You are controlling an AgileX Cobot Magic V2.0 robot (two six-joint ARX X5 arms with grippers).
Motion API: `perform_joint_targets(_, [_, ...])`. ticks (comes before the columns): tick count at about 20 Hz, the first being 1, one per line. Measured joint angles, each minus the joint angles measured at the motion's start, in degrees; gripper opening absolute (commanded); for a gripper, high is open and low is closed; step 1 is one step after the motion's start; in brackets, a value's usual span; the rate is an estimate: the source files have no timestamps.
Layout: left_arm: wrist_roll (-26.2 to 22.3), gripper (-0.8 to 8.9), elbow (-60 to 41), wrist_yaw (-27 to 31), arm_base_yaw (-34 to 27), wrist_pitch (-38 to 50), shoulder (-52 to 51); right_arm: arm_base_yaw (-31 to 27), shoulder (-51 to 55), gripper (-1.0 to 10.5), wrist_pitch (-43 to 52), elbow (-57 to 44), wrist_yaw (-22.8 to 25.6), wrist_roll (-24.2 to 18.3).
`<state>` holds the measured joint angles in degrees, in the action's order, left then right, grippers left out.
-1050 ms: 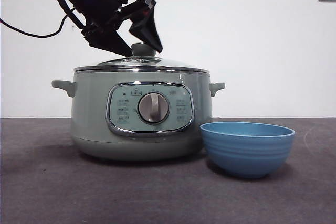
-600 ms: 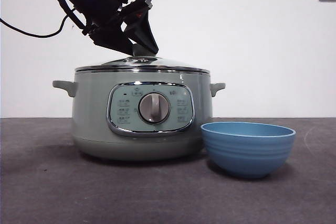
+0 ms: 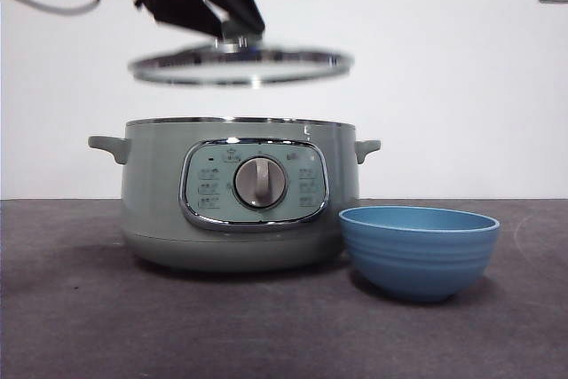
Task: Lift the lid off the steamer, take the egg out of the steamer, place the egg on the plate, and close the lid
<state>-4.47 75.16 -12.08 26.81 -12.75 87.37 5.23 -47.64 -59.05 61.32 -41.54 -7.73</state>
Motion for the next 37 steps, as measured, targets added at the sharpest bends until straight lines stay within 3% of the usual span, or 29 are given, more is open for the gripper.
perform_joint_targets(9, [0.0, -0.08, 1.1, 0.5, 0.0, -13.6, -19.2, 3.2, -7.4, 5.7, 14.9, 0.0, 0.5, 4.6])
perform_joint_targets(14, [0.0, -0.08, 1.1, 4.9, 0.0, -24.5, -31.4, 14.3, -16.1, 5.7, 28.5, 0.2, 9.4, 9.3])
perform_joint_targets(17, [0.0, -0.08, 1.1, 7.3, 0.1, -31.5, -37.7, 21.9, -23.8, 5.7, 33.3, 3.2, 17.7, 10.4])
perform_joint_targets(20, [0.1, -0.08, 1.1, 9.9, 0.0, -35.6, -42.2, 27.3, -32.7, 5.7, 33.8, 9.8, 24.7, 10.5])
perform_joint_targets(29, [1.1, -0.08, 1.1, 10.4, 0.0, -41.6, -48.2, 32.3, -60.0, 5.6, 32.8, 32.3, 31.8, 9.6])
perform_joint_targets(37, [1.0, -0.08, 1.1, 10.4, 0.0, -41.7, -47.8, 33.4, -69.1, 5.6, 33.0, 33.7, 35.9, 6.8])
